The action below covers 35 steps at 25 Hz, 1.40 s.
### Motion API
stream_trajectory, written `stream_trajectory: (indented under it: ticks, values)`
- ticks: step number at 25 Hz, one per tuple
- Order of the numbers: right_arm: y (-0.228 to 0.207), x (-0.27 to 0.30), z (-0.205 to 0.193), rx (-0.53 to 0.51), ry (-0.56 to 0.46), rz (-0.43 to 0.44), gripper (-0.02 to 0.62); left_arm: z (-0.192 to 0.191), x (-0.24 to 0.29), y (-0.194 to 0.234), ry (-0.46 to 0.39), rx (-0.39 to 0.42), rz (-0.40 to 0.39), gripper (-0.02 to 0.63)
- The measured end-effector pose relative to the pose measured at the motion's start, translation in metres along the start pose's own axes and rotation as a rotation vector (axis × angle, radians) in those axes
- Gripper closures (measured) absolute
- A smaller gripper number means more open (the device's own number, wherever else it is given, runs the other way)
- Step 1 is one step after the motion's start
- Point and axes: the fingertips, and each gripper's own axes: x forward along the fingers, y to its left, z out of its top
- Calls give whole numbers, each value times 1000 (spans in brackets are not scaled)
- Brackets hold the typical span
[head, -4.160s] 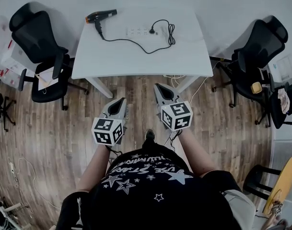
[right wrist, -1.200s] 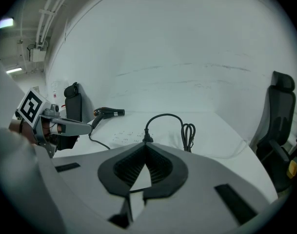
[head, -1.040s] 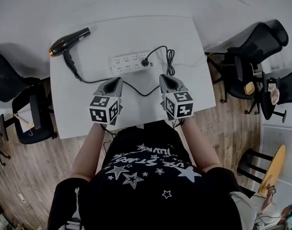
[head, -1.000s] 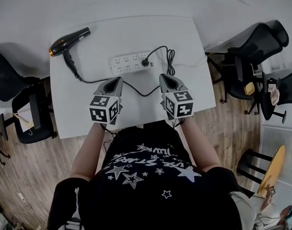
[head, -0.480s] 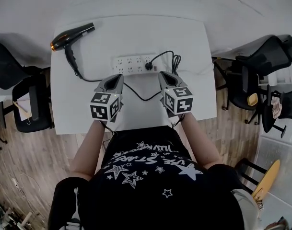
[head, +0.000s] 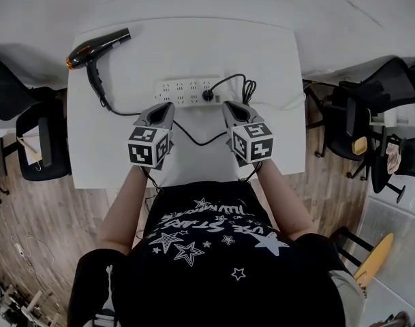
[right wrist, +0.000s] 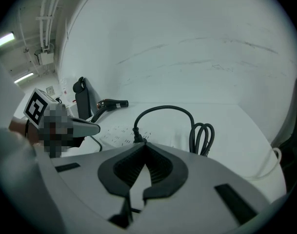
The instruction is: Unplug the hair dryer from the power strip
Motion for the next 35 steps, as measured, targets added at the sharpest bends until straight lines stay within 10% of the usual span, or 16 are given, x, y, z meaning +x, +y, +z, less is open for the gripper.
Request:
stream_trajectory:
  ticks: [35]
  values:
    - [10, 36, 12, -124, 6, 90, 584, -17, 38, 19, 145, -11, 50, 598]
